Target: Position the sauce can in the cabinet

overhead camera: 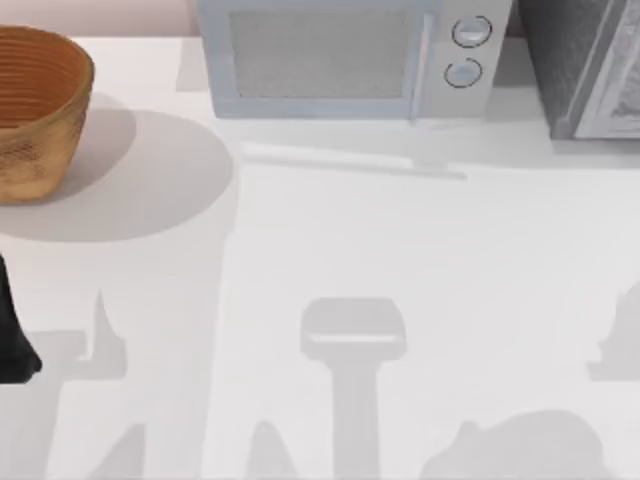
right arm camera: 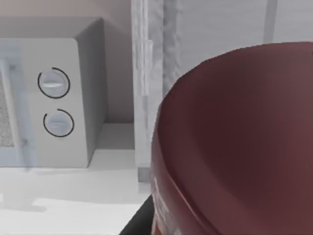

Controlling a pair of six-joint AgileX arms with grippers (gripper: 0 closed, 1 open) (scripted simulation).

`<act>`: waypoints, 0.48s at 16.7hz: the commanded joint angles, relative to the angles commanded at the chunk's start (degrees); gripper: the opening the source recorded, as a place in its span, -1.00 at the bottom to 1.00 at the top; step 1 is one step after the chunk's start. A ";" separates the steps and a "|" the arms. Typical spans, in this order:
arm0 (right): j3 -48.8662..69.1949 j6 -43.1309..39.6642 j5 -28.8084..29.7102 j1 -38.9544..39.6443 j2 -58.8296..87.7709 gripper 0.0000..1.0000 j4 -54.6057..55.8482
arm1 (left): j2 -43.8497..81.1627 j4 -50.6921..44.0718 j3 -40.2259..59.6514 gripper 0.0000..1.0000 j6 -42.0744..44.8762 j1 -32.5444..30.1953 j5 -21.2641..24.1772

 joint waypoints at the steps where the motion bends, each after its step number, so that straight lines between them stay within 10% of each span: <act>1: 0.00 0.00 0.00 0.00 0.00 -1.00 0.00 | 0.00 0.00 0.00 1.00 0.00 0.00 0.00; 8: 3.76 0.06 0.38 0.81 3.70 -1.00 -1.27 | 0.00 0.00 0.00 1.00 0.00 0.00 0.00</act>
